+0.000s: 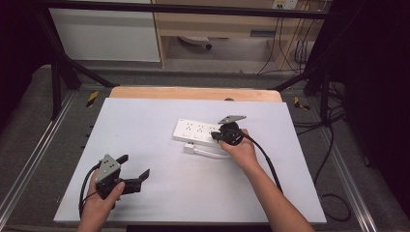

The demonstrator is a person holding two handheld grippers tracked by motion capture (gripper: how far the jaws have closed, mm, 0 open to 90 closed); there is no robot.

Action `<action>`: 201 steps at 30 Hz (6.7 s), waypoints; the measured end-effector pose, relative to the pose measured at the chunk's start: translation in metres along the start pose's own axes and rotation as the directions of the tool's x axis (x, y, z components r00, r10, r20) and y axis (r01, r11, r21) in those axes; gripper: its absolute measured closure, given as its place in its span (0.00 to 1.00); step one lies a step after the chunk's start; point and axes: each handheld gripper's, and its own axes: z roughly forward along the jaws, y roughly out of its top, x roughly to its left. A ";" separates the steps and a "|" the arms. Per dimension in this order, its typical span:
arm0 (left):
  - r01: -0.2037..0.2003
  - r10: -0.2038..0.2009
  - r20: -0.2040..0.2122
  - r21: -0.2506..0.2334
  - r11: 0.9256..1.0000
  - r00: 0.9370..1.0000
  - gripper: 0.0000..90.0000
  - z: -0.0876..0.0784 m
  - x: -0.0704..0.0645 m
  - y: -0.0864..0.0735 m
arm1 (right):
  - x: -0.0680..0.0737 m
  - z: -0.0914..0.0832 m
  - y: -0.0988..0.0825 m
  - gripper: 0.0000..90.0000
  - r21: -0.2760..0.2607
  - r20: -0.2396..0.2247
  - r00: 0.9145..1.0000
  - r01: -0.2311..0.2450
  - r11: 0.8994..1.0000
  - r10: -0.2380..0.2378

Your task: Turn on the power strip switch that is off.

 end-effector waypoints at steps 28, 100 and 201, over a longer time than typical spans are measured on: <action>0.000 0.000 0.003 0.006 1.000 1.000 0.06 0.000 0.000 0.000 | 0.003 0.003 -0.004 1.00 -0.013 0.022 0.998 0.051 0.999 -0.051; 0.004 -0.004 -0.001 0.003 1.000 1.000 0.07 -0.001 0.001 0.000 | -0.003 -0.026 -0.002 1.00 -0.127 0.007 1.000 0.027 0.992 -0.027; 0.011 -0.011 -0.005 0.020 1.000 1.000 0.07 0.001 0.003 -0.002 | -0.054 -0.188 -0.063 0.12 -0.365 0.195 0.973 -0.047 0.930 0.126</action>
